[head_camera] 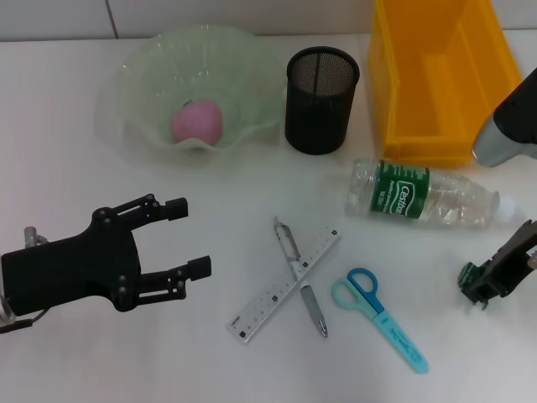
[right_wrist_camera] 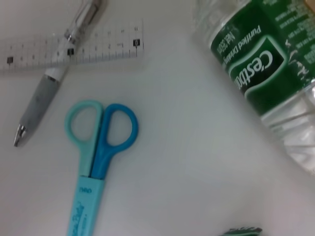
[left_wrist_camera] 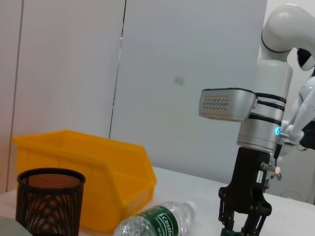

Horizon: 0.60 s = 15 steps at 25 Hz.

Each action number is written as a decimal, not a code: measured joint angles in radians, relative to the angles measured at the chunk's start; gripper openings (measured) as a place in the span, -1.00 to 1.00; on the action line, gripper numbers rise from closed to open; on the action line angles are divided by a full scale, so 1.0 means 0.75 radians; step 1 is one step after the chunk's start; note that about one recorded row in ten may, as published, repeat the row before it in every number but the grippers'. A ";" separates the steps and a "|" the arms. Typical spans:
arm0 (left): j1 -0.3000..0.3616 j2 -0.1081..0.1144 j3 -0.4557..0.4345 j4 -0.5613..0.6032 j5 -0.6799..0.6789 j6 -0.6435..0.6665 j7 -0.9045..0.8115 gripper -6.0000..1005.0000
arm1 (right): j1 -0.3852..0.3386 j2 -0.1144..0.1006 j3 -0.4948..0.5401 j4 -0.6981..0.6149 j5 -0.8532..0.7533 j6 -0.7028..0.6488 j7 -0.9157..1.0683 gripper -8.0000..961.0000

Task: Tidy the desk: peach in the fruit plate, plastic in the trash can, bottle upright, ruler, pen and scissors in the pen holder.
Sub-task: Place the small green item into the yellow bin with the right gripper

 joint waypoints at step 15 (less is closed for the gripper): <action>0.004 0.002 -0.001 0.000 0.000 0.004 0.001 0.69 | -0.013 -0.002 0.160 -0.220 0.066 -0.030 -0.005 -0.16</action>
